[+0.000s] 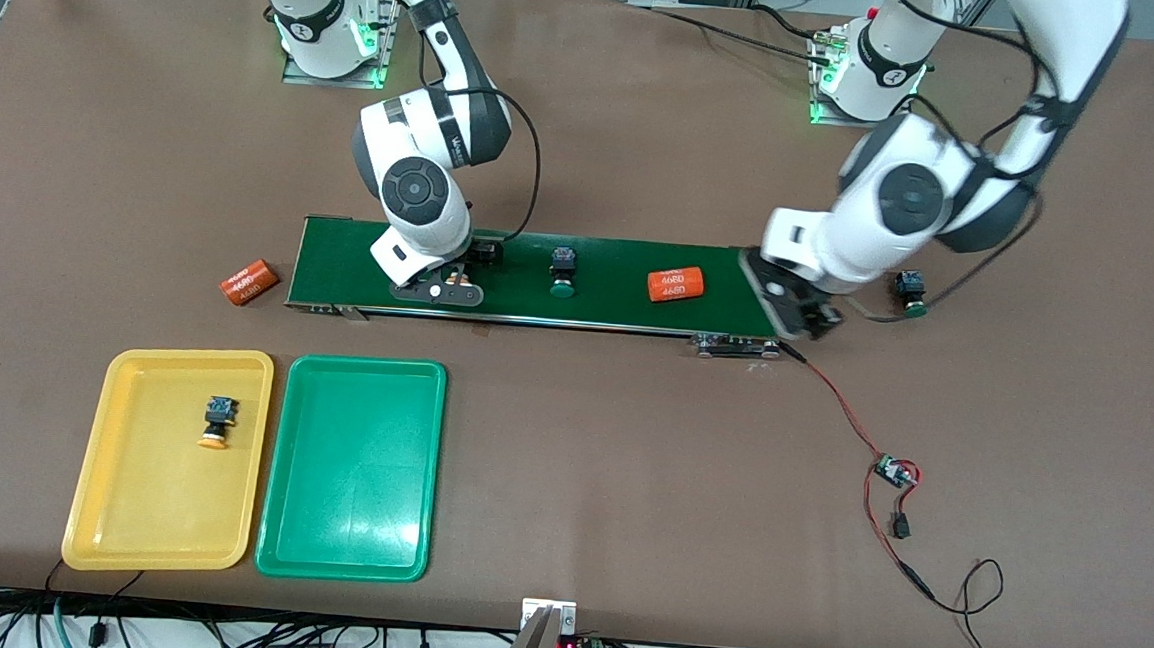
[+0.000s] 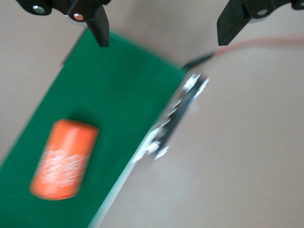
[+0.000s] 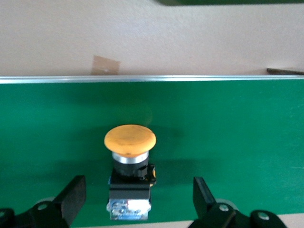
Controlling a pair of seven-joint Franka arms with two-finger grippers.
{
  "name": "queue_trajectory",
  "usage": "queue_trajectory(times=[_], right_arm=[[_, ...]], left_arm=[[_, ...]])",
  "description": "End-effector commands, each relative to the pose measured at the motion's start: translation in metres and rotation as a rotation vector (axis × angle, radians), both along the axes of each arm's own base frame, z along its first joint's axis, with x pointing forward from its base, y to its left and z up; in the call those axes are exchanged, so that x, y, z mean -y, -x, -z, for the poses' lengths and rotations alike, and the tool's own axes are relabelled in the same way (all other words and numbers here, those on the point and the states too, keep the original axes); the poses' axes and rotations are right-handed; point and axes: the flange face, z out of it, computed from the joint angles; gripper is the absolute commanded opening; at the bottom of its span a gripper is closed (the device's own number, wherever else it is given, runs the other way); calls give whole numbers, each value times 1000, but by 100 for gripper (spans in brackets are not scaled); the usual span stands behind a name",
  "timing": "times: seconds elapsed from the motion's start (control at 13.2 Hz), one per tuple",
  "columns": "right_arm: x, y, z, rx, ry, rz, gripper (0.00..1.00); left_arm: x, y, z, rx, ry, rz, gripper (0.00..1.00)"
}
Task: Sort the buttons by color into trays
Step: 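Place the battery on the belt while the right gripper lifts a yellow button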
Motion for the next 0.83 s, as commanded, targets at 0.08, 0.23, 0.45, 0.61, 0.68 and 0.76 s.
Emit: queue_trajectory(times=[0.08,0.23,0.45,0.61,0.68,0.76], right_arm=[[14,5,8,-12,18,22,75],[12,5,0,-24,16,28,37],[19,0,-6,-28,14,46,19],[35,-23,-27,8,6,86,18],[51,-43,-45,42,3,123,18],[73,-66,-63,71,6,166,18]], left_arm=[[-91,-11,-11,-13,-70,-364,100],[-123,-4,-3,-99,-132,-586,100],[-155,19,17,-196,-199,-730,100],[-169,28,41,-208,-214,-775,100],[-185,27,54,-213,-215,-805,100],[-192,27,59,-217,-216,-817,100]])
